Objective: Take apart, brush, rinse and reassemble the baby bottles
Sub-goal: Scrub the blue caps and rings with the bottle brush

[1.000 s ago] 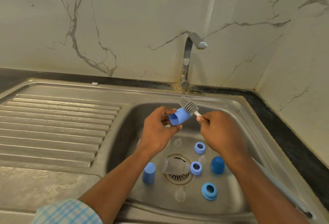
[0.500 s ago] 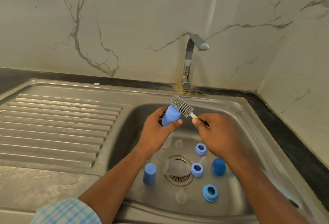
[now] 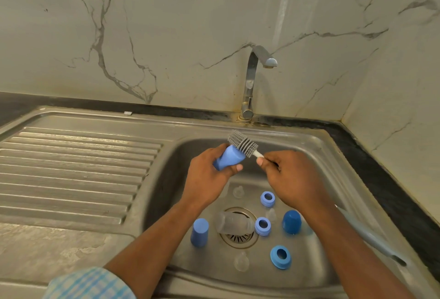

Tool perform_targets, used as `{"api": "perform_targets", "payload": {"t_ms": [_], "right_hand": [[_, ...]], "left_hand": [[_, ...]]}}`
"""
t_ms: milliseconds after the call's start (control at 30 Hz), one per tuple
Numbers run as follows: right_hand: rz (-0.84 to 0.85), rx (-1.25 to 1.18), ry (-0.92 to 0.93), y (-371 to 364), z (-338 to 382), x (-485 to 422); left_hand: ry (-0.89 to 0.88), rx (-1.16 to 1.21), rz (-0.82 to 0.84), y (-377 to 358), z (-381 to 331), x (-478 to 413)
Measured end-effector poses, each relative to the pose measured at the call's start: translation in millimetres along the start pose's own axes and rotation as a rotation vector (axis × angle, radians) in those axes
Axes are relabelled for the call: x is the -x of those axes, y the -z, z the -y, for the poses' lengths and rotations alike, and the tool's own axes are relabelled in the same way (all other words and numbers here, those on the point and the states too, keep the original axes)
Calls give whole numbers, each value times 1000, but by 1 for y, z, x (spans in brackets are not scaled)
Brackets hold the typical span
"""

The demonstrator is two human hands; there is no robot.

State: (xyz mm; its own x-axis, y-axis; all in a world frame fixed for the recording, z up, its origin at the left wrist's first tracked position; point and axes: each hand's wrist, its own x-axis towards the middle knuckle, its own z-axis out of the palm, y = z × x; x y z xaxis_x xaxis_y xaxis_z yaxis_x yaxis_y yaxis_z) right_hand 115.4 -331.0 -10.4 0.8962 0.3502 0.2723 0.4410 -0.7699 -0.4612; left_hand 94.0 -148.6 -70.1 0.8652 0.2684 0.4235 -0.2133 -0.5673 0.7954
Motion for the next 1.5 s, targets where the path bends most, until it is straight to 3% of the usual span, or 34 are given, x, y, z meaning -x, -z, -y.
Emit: {"api": "perform_targets", "payload": {"t_ms": [100, 367, 500, 767, 967, 1200, 1333, 1500], "right_hand": [[35, 27, 44, -1, 8, 3], [-7, 32, 11, 2, 0, -1], [129, 90, 100, -3, 13, 5], [-7, 15, 82, -7, 6, 2], [-76, 46, -24, -5, 1, -4], [-6, -3, 53, -3, 9, 2], [-46, -15, -28, 1, 0, -4], [45, -3, 51, 1, 5, 2]], "left_hand": [[44, -6, -29, 3, 3, -3], [-84, -148, 18, 4, -5, 1], [53, 24, -71, 13, 1, -4], [83, 163, -84, 7, 7, -7], [72, 345, 49, 2, 2, -4], [169, 509, -13, 4, 3, -8], [91, 442, 87, 0, 3, -5], [60, 321, 13, 5, 12, -10]]}}
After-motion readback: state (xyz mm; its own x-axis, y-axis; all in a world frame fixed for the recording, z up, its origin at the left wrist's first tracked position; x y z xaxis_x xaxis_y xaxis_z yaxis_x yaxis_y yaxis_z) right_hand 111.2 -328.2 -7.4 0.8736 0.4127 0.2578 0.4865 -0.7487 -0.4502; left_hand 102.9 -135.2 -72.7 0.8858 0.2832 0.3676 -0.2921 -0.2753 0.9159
